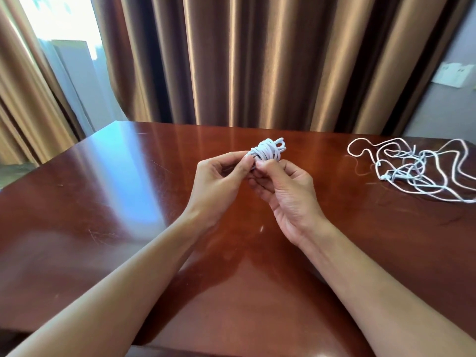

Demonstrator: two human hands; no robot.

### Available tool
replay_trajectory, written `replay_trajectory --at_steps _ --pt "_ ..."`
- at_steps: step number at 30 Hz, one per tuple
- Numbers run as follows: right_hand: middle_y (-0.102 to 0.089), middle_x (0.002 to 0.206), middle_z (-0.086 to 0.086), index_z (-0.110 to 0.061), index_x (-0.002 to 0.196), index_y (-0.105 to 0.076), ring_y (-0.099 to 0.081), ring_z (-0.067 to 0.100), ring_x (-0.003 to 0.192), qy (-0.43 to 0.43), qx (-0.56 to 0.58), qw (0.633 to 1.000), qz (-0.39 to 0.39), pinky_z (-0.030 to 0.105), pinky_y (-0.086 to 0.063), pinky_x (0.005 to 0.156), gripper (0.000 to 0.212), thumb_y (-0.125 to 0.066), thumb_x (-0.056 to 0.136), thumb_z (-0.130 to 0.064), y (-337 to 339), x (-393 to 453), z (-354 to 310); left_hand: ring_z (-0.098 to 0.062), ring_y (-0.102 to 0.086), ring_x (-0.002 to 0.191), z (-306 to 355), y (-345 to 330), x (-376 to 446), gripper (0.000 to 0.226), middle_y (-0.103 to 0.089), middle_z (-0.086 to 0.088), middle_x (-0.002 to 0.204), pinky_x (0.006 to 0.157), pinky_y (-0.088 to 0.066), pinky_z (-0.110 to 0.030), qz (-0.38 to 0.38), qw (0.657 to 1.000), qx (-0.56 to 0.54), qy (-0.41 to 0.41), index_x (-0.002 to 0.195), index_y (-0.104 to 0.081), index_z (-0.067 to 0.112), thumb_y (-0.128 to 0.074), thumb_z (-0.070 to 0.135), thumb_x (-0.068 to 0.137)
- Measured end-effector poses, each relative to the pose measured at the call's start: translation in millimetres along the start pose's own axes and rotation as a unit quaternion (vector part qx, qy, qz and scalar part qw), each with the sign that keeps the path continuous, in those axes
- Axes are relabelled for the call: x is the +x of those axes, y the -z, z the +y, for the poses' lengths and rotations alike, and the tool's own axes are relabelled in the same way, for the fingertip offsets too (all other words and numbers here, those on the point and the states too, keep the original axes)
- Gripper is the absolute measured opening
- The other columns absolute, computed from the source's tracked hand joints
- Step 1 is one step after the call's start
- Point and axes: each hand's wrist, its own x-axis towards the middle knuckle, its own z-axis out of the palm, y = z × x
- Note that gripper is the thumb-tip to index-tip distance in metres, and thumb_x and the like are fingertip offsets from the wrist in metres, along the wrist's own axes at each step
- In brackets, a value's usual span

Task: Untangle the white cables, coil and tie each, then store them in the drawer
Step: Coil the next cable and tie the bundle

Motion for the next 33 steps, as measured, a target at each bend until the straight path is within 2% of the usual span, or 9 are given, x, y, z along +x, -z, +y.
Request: replay_trajectory --at_steps 3,8,13,16,20,22,26,29,33 --pt "-0.071 0.074 0.011 -0.001 0.08 -0.067 -0.071 0.016 0.07 0.015 -0.004 1.0 0.012 0.024 -0.058 0.069 0.009 -0.068 0.089 0.003 0 -1 -1 -0.013 -0.071 0.102 0 0 0 0.018 -0.077 -0.002 0.104 0.088 -0.054 -0.024 -0.002 1.0 0.013 -0.004 0.109 -0.075 0.005 -0.062 0.009 0.097" --pt "-0.072 0.07 0.015 0.008 0.083 -0.064 -0.073 0.019 0.065 0.062 -0.041 0.996 0.054 0.027 -0.06 0.063 0.012 -0.069 0.092 0.001 -4 -2 6 -0.004 -0.072 0.093 -4 -1 -2 0.016 -0.077 0.006 0.098 0.084 -0.057 -0.026 0.037 0.984 0.156 -0.075 0.107 -0.078 0.012 -0.068 0.014 0.095" --pt "-0.073 0.073 0.018 0.012 0.087 -0.066 -0.074 0.022 0.067 0.051 -0.057 0.995 0.06 0.026 -0.059 0.062 0.015 -0.07 0.092 -0.002 -4 -2 7 0.003 -0.069 0.086 -3 0 -4 0.014 -0.074 0.011 0.094 0.073 -0.05 -0.012 0.05 0.948 0.272 -0.157 0.103 -0.079 0.013 -0.068 0.012 0.094" --pt "-0.073 0.073 0.018 0.007 0.083 -0.067 -0.074 0.022 0.067 0.047 -0.057 0.996 0.055 0.026 -0.06 0.063 0.012 -0.07 0.091 -0.002 -3 -2 6 0.006 -0.07 0.087 1 -1 -5 0.014 -0.076 0.011 0.095 0.075 -0.052 -0.012 0.078 0.965 0.225 -0.111 0.102 -0.079 0.014 -0.073 0.011 0.09" --pt "-0.074 0.076 0.018 0.007 0.086 -0.07 -0.075 0.023 0.068 0.029 -0.049 0.997 0.048 0.026 -0.061 0.066 0.012 -0.07 0.092 -0.004 -2 -3 8 0.001 -0.072 0.088 2 0 -3 0.016 -0.077 0.007 0.094 0.078 -0.055 -0.016 0.084 0.98 0.169 -0.067 0.101 -0.08 0.012 -0.078 0.011 0.085" --pt "-0.075 0.076 0.017 0.004 0.086 -0.071 -0.075 0.021 0.069 0.03 -0.058 0.997 0.042 0.025 -0.06 0.065 0.012 -0.069 0.093 -0.005 0 -3 8 0.002 -0.072 0.089 1 -1 -4 0.016 -0.076 0.009 0.096 0.078 -0.054 -0.014 0.077 0.978 0.175 -0.082 0.102 -0.08 0.011 -0.077 0.009 0.086" --pt "-0.075 0.073 0.015 0.001 0.083 -0.071 -0.074 0.021 0.064 0.074 -0.141 0.987 0.036 0.024 -0.059 0.061 0.016 -0.067 0.095 -0.008 3 1 7 0.01 -0.068 0.09 0 -1 -4 0.015 -0.071 0.013 0.098 0.078 -0.05 -0.009 0.059 0.956 0.23 -0.17 0.103 -0.078 0.008 -0.073 0.005 0.089" --pt "-0.074 0.069 0.014 0.0 0.078 -0.07 -0.073 0.02 0.06 0.076 -0.161 0.984 0.024 0.022 -0.058 0.057 0.019 -0.066 0.096 -0.007 6 4 6 0.003 -0.069 0.091 -5 2 -1 0.014 -0.073 0.006 0.099 0.078 -0.051 -0.01 0.034 0.943 0.251 -0.217 0.102 -0.077 0.003 -0.07 0.001 0.09" --pt "-0.074 0.07 0.014 0.004 0.084 -0.07 -0.072 0.016 0.059 0.041 -0.096 0.995 0.008 0.021 -0.058 0.059 0.014 -0.07 0.092 -0.008 9 5 4 -0.007 -0.072 0.09 -9 3 2 0.014 -0.076 0.002 0.097 0.08 -0.058 -0.024 0.02 0.961 0.224 -0.161 0.101 -0.078 0.006 -0.071 0.005 0.09"
